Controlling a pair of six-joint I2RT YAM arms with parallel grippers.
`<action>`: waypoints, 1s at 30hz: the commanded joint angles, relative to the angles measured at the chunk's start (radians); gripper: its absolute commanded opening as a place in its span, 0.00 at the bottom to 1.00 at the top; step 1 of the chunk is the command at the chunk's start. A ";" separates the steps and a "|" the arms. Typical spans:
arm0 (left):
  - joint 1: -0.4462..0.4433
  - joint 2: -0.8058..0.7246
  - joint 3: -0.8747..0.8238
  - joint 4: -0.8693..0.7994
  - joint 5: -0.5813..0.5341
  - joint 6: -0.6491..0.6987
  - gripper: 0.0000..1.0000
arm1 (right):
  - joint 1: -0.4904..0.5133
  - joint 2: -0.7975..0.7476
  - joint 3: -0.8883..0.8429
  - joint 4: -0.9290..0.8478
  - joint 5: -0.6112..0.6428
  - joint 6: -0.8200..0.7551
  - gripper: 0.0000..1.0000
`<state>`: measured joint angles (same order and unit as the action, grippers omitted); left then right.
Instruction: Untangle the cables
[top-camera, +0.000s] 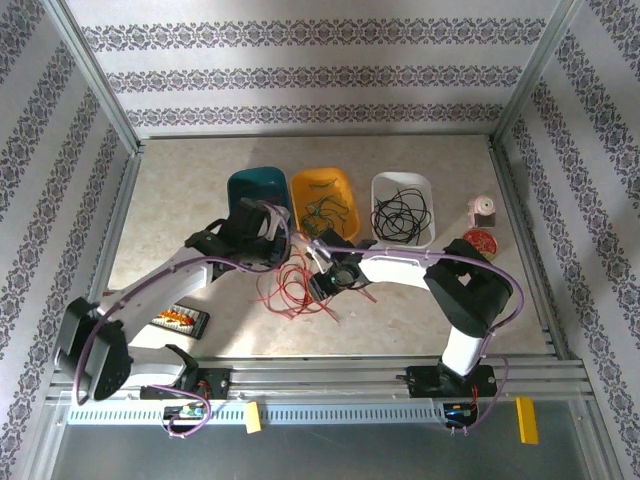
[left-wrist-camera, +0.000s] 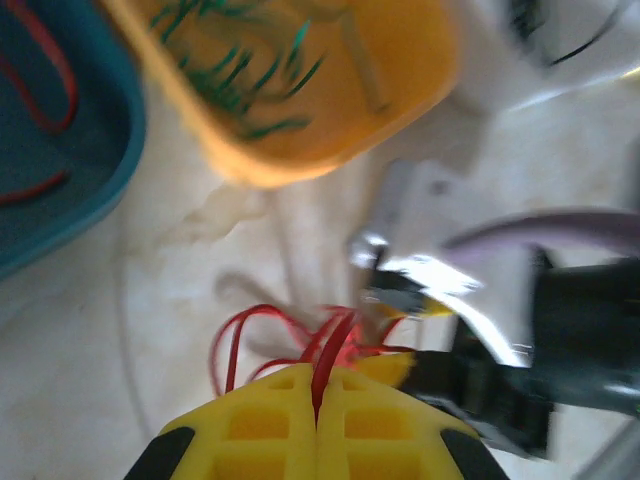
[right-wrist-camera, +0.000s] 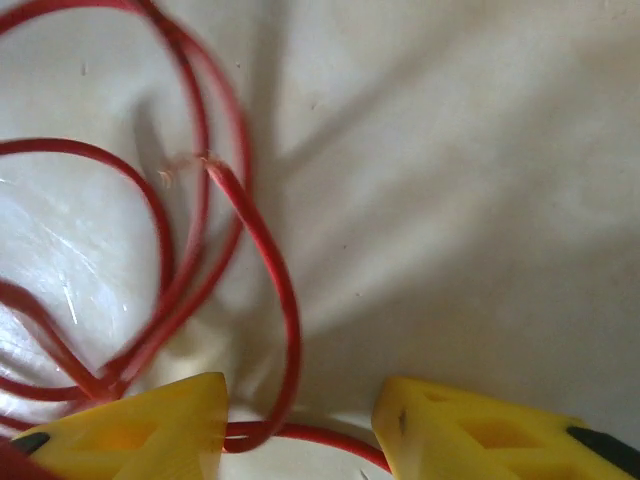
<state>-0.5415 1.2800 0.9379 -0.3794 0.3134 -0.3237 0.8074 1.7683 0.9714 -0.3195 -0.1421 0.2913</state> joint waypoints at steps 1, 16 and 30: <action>0.014 -0.034 -0.006 0.085 0.095 -0.026 0.00 | -0.014 0.016 -0.090 -0.087 0.068 0.056 0.53; 0.128 -0.306 0.055 0.095 0.008 -0.051 0.00 | -0.125 -0.058 -0.215 -0.065 0.047 0.156 0.52; 0.168 -0.283 0.278 0.054 -0.214 -0.015 0.00 | -0.126 -0.107 -0.239 -0.045 0.069 0.162 0.52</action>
<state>-0.3893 0.9668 1.1782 -0.3298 0.2150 -0.3645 0.7212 1.6588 0.8013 -0.1535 -0.2173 0.4427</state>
